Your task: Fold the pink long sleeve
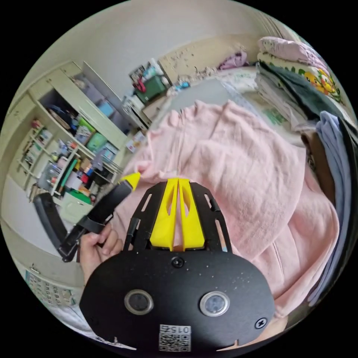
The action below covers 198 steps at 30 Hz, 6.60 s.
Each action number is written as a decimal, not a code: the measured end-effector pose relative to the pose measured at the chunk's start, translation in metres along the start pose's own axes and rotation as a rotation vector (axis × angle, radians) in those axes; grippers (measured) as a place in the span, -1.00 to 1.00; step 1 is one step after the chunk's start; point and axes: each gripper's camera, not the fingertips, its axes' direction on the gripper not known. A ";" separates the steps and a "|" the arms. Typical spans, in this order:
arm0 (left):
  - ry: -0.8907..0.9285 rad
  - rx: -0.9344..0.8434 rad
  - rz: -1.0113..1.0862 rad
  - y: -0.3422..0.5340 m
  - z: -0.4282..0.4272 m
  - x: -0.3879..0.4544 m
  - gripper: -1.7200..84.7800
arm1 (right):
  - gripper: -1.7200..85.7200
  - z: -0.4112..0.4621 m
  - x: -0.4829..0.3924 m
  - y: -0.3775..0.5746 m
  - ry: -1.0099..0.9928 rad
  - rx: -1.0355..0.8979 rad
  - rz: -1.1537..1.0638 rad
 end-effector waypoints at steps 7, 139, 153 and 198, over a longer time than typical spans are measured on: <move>0.290 -0.068 0.500 0.007 -0.001 0.053 -0.95 | -0.97 -0.119 0.030 0.041 -0.029 0.615 -0.345; -0.299 -0.489 -0.054 0.213 -0.274 -0.192 -0.82 | -0.87 -0.124 0.038 0.207 0.442 -0.504 -0.448; -0.295 -0.504 0.004 0.201 -0.287 -0.169 -0.91 | -0.66 -0.184 0.111 0.177 0.151 -0.304 -0.184; -0.423 -0.216 0.139 0.137 -0.308 -0.020 -0.86 | -0.76 -0.242 0.198 0.150 0.110 -0.165 -0.116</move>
